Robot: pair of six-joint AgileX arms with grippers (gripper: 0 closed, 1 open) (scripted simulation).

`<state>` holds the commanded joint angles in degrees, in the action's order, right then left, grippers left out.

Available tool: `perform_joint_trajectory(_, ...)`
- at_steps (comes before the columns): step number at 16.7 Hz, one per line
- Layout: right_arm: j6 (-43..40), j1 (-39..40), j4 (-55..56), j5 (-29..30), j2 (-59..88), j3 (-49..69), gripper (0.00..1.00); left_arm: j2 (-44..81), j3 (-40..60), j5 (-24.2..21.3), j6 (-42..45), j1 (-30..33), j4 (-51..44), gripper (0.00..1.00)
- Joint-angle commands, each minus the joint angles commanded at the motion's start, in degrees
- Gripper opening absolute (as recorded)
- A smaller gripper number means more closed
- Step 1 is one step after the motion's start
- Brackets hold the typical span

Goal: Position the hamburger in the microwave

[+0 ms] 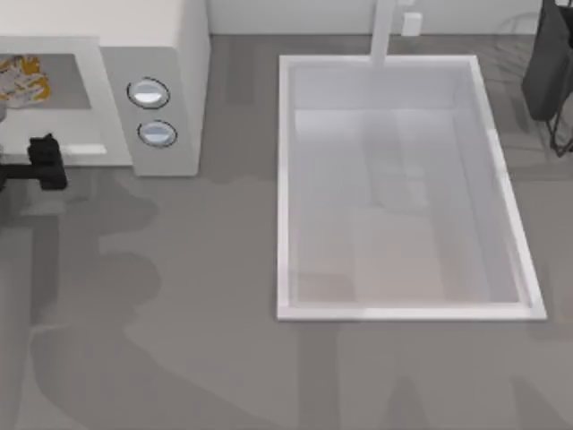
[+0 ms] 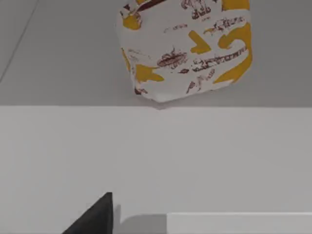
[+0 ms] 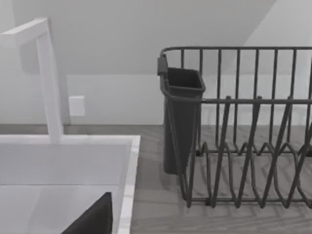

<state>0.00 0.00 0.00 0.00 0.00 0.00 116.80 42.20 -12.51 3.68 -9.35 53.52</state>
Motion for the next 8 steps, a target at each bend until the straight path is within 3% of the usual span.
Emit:
perform_joint_trajectory(4, 0.0, 0.0, 0.0, 0.0, 0.0, 0.0, 1.0, -6.99, -14.42, -0.58, 1.15, -3.03, 6.61, 1.0)
perform_joint_trajectory(8, 0.0, 0.0, 0.0, 0.0, 0.0, 0.0, 1.0, -10.04, -19.14, -0.7, 1.77, -4.3, 9.61, 1.0)
